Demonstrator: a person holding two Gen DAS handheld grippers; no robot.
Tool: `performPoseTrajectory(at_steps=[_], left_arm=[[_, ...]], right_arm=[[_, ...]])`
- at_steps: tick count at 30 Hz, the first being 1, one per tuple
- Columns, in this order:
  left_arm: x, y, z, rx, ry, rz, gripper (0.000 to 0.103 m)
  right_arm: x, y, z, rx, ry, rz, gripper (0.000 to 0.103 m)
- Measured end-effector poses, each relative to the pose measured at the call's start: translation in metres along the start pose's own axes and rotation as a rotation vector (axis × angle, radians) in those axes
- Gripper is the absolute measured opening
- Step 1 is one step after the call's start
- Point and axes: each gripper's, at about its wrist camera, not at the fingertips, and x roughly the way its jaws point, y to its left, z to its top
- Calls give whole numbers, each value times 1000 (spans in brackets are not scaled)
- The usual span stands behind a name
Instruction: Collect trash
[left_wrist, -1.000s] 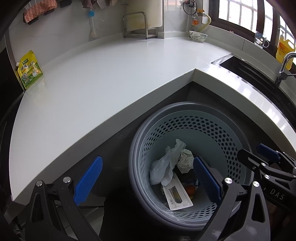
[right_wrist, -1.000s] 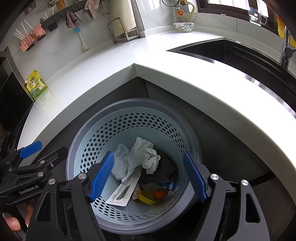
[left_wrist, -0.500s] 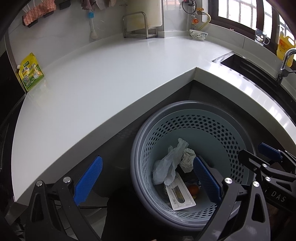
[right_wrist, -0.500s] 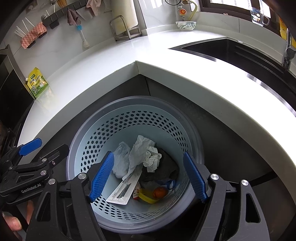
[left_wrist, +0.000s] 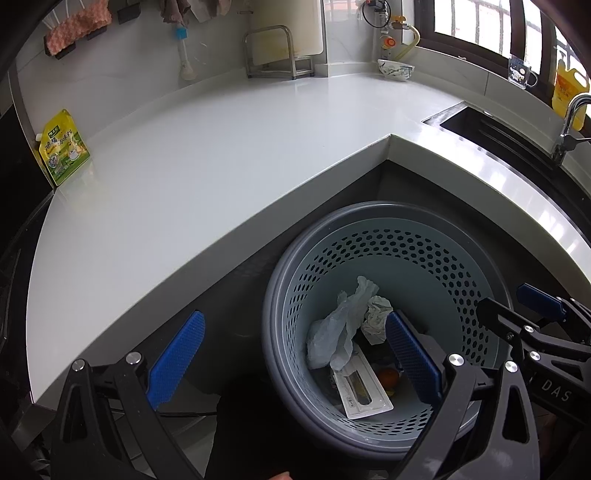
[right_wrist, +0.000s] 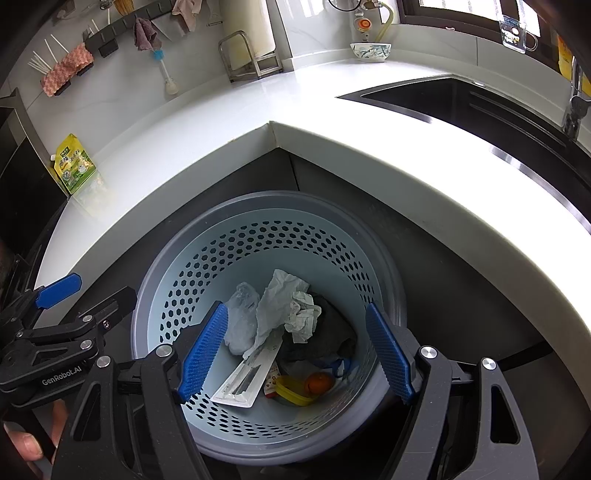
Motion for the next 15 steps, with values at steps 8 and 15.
performPoseTrajectory(at_steps=[8, 15], left_arm=[[1, 1, 0, -2, 6, -5, 97], [2, 2, -1, -9, 8, -8, 97]], right_arm=[[0, 1, 0, -2, 0, -2, 74], [0, 1, 0, -2, 0, -2, 74]])
